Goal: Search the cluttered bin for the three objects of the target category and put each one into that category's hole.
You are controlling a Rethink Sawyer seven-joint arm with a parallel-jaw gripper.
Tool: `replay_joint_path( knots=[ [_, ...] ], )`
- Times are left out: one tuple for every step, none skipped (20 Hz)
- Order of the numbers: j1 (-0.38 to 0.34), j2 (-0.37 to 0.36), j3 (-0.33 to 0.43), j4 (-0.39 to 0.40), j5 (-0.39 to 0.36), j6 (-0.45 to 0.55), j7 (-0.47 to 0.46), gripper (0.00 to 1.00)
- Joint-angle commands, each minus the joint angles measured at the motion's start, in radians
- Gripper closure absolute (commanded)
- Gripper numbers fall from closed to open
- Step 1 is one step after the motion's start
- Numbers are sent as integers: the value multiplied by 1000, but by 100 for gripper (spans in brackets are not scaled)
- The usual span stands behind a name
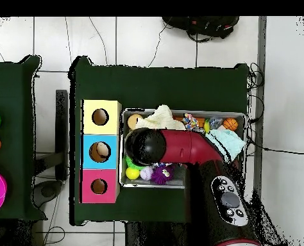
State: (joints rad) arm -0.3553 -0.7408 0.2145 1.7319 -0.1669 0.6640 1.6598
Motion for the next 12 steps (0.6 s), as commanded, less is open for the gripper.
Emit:
replay_joint_path(
  knots=[
    [12,30,24,105,-64,-93,54,0],
    [16,28,21,108,-64,-98,57,0],
    [17,26,18,110,-63,-100,61,0],
    [20,25,16,111,-64,-103,62,0],
    [19,24,15,110,-63,-101,60,0],
    [20,26,13,108,-63,-103,59,0],
    [19,31,13,106,-63,-106,57,0],
    [17,36,13,104,-63,-109,54,0],
    [14,40,14,99,-61,-105,50,0],
    [11,45,16,98,-61,-110,45,0],
    [9,48,18,95,-59,-108,43,0],
    [8,49,18,98,-57,-111,44,0]
  ],
)
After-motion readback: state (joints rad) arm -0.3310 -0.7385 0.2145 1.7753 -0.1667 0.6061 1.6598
